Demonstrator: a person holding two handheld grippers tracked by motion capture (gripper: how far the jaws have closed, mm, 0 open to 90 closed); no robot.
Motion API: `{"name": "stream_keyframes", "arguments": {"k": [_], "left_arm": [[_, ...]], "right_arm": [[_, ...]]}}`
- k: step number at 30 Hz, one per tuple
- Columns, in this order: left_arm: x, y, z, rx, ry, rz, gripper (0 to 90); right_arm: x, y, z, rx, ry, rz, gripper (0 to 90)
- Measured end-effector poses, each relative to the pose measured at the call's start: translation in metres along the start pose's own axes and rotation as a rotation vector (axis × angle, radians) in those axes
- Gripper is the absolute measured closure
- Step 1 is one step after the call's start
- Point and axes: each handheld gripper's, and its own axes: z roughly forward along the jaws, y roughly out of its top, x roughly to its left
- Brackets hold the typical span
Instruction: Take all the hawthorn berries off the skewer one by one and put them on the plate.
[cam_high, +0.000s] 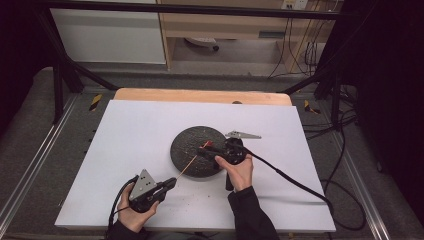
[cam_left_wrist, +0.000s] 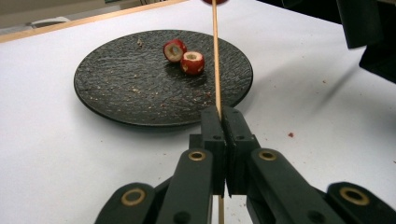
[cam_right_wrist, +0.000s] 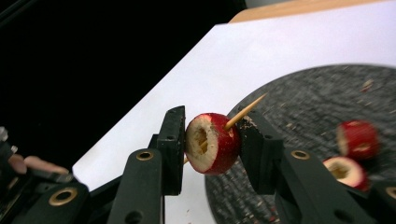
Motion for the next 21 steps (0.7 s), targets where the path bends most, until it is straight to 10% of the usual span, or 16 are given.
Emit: {"name": "stream_keyframes", "arguments": {"k": [21], "left_arm": [[0.004, -0.001, -0.001, 0.003, 0.014, -0.005, 88.4]], "right_arm": [[-0.027, 0.035, -0.016, -0.088, -0.132, -0.022, 64.6]]}}
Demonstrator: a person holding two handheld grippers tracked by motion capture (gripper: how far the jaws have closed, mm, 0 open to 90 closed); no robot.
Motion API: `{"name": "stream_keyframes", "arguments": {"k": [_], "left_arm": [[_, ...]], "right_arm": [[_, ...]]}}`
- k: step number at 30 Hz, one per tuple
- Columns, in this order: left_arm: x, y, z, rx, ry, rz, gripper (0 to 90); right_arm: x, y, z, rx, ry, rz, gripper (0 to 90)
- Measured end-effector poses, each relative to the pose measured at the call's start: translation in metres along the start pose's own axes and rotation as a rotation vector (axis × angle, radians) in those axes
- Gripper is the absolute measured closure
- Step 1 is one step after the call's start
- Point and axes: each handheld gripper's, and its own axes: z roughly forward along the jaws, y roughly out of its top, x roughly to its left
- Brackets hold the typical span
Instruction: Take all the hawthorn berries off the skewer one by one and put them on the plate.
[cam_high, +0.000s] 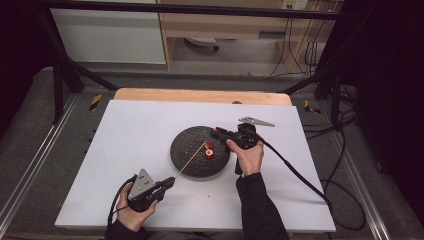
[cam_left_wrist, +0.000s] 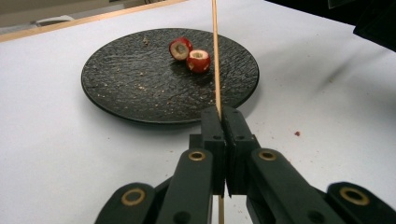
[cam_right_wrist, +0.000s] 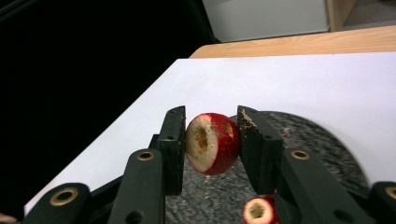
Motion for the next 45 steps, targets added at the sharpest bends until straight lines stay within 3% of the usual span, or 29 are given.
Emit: {"name": "stream_keyframes", "arguments": {"k": [6, 17, 25, 35, 45], "left_arm": [[0.002, 0.0, -0.001, -0.004, 0.008, -0.007, 88.4], [0.003, 0.0, 0.0, 0.004, 0.008, -0.003, 88.4], [0.003, 0.0, 0.0, 0.007, 0.008, -0.006, 88.4], [0.003, -0.001, 0.001, 0.012, 0.007, -0.007, 88.4], [0.004, 0.0, 0.001, 0.019, 0.005, -0.012, 88.4]], "right_arm": [[-0.01, -0.008, 0.0, 0.024, -0.032, -0.005, 64.6], [-0.014, -0.056, 0.019, 0.155, -0.026, -0.022, 64.4], [-0.013, -0.076, 0.028, 0.213, -0.037, -0.051, 64.1], [-0.012, -0.079, 0.027, 0.221, -0.051, -0.092, 57.4], [-0.011, -0.069, 0.0, 0.198, -0.031, -0.141, 37.8]]}}
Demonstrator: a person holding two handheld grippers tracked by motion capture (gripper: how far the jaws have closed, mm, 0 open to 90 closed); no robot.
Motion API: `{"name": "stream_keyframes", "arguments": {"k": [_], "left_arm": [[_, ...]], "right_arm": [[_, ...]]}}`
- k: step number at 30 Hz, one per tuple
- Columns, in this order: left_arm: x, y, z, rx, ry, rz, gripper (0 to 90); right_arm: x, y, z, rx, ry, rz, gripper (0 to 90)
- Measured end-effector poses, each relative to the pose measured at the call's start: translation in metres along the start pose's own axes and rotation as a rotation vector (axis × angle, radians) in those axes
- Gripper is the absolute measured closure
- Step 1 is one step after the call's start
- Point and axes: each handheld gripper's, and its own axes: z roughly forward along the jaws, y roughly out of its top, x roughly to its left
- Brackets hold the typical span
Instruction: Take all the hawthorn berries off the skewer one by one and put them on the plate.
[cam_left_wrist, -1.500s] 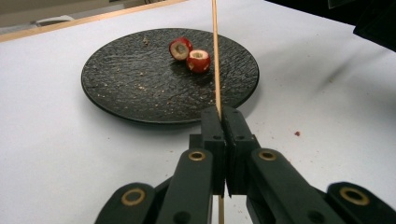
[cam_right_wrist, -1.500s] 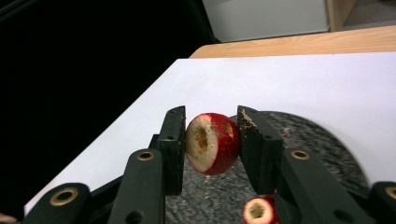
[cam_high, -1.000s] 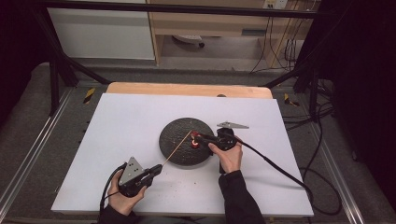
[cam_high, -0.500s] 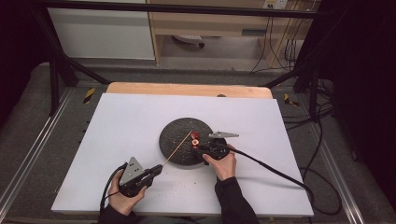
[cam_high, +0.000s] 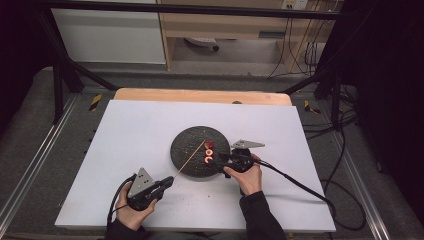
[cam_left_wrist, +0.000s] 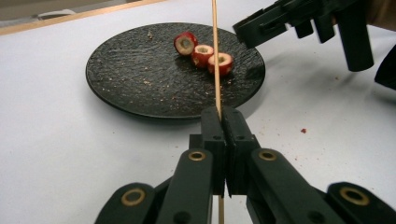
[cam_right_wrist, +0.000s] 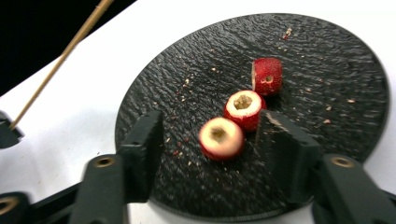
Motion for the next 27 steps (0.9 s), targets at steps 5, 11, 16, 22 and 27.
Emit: {"name": "stream_keyframes", "arguments": {"k": [5, 11, 16, 22, 27], "left_arm": [[0.001, 0.0, 0.0, 0.007, 0.001, -0.007, 88.4], [0.003, 0.0, 0.001, 0.019, 0.003, -0.015, 88.4], [0.004, 0.0, 0.002, 0.032, 0.003, -0.02, 88.4], [0.005, 0.004, 0.005, 0.049, 0.006, -0.029, 88.4], [0.006, 0.013, 0.007, 0.053, 0.009, -0.037, 88.3]], "right_arm": [[-0.004, -0.003, -0.014, -0.007, -0.018, -0.038, 22.3], [-0.013, -0.013, -0.031, 0.018, -0.057, -0.082, 12.4], [-0.024, -0.022, -0.047, 0.028, -0.092, -0.118, 8.4], [-0.034, -0.034, -0.064, 0.032, -0.108, -0.16, 6.1], [-0.042, -0.044, -0.075, 0.054, -0.14, -0.172, 5.5]]}}
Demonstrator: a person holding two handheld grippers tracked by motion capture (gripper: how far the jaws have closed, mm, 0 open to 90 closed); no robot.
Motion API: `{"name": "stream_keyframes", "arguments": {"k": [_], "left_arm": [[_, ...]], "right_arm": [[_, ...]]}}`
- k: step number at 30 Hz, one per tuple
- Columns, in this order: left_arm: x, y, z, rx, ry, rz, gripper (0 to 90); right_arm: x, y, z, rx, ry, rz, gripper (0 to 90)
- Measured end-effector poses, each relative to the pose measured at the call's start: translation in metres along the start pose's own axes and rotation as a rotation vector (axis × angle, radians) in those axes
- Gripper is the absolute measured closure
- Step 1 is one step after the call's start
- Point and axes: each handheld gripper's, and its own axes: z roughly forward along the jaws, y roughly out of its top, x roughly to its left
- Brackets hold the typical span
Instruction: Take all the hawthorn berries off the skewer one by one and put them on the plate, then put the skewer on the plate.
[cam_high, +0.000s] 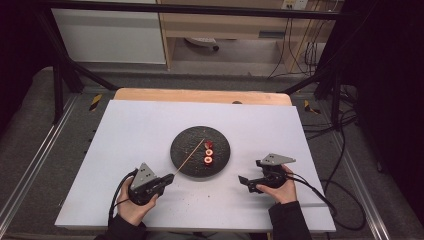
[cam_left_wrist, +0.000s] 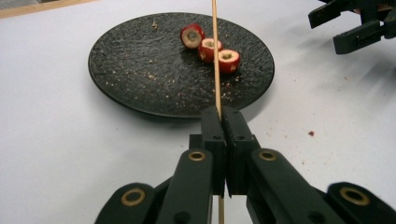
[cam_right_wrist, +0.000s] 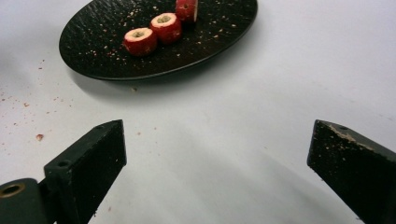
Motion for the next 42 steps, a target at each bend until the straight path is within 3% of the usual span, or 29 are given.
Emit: {"name": "stream_keyframes", "arguments": {"k": [7, 14, 22, 42], "left_arm": [[0.002, 0.018, 0.008, 0.016, 0.005, 0.005, 88.4], [0.005, 0.032, 0.019, 0.035, 0.017, 0.001, 88.3], [0.013, 0.045, 0.037, 0.06, 0.05, -0.014, 88.4], [0.017, 0.071, 0.085, 0.102, 0.121, -0.034, 88.4]], "right_arm": [[-0.007, -0.011, -0.012, -0.02, -0.006, 0.024, 4.5], [-0.012, -0.017, -0.019, -0.011, -0.016, 0.017, 2.6], [-0.012, -0.017, -0.023, -0.004, -0.015, 0.009, 1.8], [-0.014, -0.02, -0.024, -0.005, -0.014, 0.011, 1.7]]}}
